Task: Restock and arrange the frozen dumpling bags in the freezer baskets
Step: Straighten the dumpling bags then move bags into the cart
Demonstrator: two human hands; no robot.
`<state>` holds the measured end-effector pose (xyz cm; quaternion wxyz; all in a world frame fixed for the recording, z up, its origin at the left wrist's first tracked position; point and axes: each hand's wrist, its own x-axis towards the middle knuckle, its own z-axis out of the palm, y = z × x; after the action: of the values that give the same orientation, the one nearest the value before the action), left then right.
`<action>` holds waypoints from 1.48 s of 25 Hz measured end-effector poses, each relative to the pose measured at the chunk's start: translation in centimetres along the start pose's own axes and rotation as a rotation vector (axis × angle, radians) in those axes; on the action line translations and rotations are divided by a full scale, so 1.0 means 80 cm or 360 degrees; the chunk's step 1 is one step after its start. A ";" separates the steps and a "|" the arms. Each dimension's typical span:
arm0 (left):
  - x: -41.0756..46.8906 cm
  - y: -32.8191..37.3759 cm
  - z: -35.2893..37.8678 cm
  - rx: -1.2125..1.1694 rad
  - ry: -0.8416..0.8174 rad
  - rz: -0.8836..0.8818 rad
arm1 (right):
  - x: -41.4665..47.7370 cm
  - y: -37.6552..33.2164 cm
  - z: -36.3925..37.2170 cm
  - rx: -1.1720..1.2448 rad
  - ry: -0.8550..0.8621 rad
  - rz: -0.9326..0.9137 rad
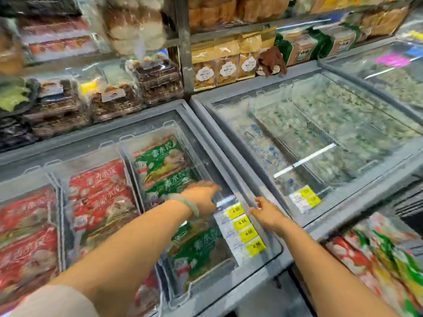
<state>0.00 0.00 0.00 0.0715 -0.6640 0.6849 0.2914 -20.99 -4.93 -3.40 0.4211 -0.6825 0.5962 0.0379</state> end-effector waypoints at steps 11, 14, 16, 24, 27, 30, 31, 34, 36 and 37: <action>0.143 0.022 -0.014 0.0206 -0.0033 -0.0061 | 0.092 -0.013 -0.030 0.0013 -0.0335 -0.0178; 0.146 0.010 -0.009 0.0100 0.0046 -0.0027 | 0.102 -0.020 -0.043 0.0086 -0.0346 -0.0108; 0.144 0.009 -0.002 0.0057 0.0110 -0.0039 | 0.110 -0.026 -0.047 0.0064 -0.0322 -0.0054; 0.135 0.016 0.019 0.0202 0.0442 -0.0032 | 0.102 -0.034 -0.039 -0.0328 -0.0274 -0.0145; 0.133 0.012 0.011 0.0194 0.0386 -0.0030 | 0.101 -0.031 -0.035 -0.0279 -0.0228 -0.0129; 0.117 -0.010 0.008 0.0178 0.0232 0.0012 | 0.087 -0.038 -0.015 -0.0004 -0.0258 -0.0051; 0.106 -0.021 0.009 0.0155 0.0186 0.0011 | 0.079 -0.042 -0.003 0.0106 -0.0294 -0.0023; 0.058 -0.062 0.018 0.0085 0.0119 -0.0034 | 0.058 -0.069 0.040 0.0334 -0.0474 0.0082; 0.024 -0.088 0.029 0.0010 0.0118 -0.0057 | 0.049 -0.092 0.067 0.0289 -0.0561 0.0141; 0.005 -0.102 0.035 -0.0040 0.0133 -0.0065 | 0.044 -0.106 0.081 0.0220 -0.0613 0.0145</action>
<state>6.88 1.50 -4.98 0.0404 -0.6902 0.6700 0.2705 -9.89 -4.20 -5.02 0.5709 -0.6045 0.5360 0.1459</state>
